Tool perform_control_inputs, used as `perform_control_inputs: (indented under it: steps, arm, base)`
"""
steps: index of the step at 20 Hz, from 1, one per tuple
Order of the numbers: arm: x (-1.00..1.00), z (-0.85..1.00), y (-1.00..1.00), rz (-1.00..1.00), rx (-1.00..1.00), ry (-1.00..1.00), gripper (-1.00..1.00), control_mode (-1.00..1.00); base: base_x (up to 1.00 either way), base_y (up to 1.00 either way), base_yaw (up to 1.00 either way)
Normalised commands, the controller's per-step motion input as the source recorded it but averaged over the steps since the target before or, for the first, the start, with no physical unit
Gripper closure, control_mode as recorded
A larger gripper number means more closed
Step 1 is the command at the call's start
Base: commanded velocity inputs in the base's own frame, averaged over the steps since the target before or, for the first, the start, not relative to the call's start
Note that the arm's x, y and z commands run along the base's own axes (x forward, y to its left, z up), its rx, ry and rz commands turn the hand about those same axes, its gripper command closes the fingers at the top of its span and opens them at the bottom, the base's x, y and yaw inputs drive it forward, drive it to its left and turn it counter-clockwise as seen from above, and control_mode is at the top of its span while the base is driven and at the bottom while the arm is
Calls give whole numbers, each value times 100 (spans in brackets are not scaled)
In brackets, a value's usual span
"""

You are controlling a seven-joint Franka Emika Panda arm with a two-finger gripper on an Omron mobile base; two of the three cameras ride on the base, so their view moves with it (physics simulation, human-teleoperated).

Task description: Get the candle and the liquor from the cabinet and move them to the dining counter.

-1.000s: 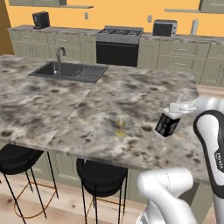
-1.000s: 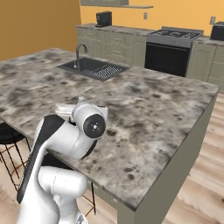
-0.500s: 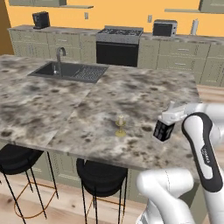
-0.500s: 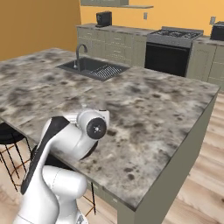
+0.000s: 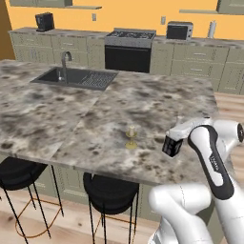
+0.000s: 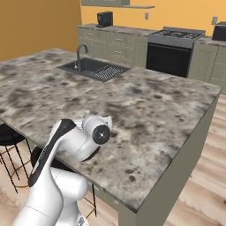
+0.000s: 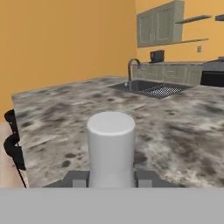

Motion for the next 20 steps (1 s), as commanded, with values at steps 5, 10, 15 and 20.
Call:
perform_control_inputs:
  steps: [5, 10, 15, 20]
  arm:
    - [39, -33, 8, 0, -11, -8, 100, -100]
    - [49, -23, 6, 0, 1, 1, 100, -100]
    - [51, -25, 2, 0, 1, 3, 100, -100]
    - [41, -30, 0, 0, 0, 0, 100, -100]
  base:
    - [0, 0, 0]
    - [0, 0, 0]
    - [0, 0, 0]
    - [0, 0, 0]
